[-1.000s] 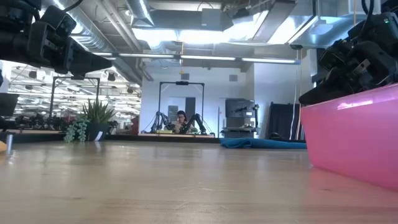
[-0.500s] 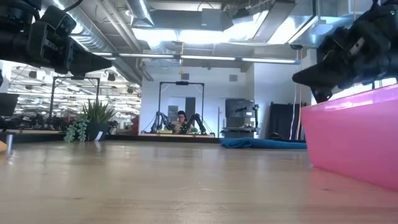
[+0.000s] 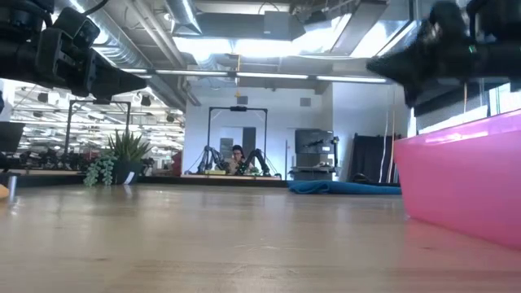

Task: Roll microfiber towels into tight, uniform cylinder then place into a basket
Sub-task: Fold the blue microfiber towel

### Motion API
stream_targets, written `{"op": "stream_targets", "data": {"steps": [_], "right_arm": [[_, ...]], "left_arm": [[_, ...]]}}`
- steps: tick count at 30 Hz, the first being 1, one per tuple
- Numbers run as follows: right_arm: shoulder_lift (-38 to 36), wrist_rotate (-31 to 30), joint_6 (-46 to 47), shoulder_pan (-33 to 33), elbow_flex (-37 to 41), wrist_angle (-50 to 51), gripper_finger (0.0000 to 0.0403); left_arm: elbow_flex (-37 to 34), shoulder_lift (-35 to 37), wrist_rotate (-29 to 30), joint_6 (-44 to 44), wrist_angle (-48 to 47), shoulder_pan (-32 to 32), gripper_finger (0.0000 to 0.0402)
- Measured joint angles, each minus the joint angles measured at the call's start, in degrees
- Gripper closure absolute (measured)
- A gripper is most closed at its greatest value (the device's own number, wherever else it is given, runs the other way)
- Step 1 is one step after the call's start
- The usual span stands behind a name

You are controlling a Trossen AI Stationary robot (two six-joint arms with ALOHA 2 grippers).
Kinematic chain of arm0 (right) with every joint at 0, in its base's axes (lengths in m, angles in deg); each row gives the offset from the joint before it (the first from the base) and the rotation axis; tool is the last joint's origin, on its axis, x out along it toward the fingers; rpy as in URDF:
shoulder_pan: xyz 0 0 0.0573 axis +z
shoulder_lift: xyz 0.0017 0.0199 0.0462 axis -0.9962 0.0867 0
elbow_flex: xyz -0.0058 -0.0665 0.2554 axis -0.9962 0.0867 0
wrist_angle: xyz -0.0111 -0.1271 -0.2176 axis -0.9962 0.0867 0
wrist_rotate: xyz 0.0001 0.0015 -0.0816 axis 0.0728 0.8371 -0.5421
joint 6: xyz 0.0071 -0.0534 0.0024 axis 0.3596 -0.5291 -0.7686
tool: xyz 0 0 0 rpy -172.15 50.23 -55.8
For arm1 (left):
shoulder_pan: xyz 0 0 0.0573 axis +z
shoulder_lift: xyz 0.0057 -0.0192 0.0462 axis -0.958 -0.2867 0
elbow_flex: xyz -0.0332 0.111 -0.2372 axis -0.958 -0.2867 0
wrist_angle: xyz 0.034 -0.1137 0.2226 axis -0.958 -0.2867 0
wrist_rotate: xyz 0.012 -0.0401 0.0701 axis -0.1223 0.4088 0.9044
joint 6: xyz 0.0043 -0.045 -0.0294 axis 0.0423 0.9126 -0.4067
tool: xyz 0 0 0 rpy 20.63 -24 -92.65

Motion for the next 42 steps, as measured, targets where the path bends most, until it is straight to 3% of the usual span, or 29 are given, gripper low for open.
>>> {"op": "stream_targets", "data": {"steps": [4,10,15,20,23,27,34,42], "right_arm": [[0.0,-0.1,-5.5,0.0,-8.8,8.7,0.0397],[0.7,-1.8,-9.4,0.0,-27.4,39.4,0.0399],[1.4,-6.7,-5.5,0.0,-40.5,60.5,0.04],[2.5,-7.1,1.9,0.0,-49.3,74.1,0.04],[3.2,-7.5,4.5,0.0,-51.9,78.6,0.04],[3.6,-7.5,5.3,-0.8,-52.7,81.0,0.0401],[4.3,-2.5,6.6,-7.0,-52.8,83.6,0.0401],[9.5,8.8,9.6,-19.9,-52.8,87.6,0.0401]], "left_arm": [[0.0,0.0,0.0,0.0,0.0,0.0,0.0401],[0.0,0.0,0.0,0.0,0.0,0.0,0.0401],[0.0,0.0,0.0,0.0,0.1,0.0,0.0401],[0.2,0.0,1.3,0.7,5.7,0.0,0.0401],[2.7,0.0,1.8,2.6,9.1,0.0,0.0401],[9.8,-0.5,1.9,-1.8,6.4,0.0,0.0401],[28.8,-13.5,9.1,-4.0,-11.1,0.3,0.0401],[45.4,-34.1,10.3,14.9,-27.2,6.5,0.0401]]}}
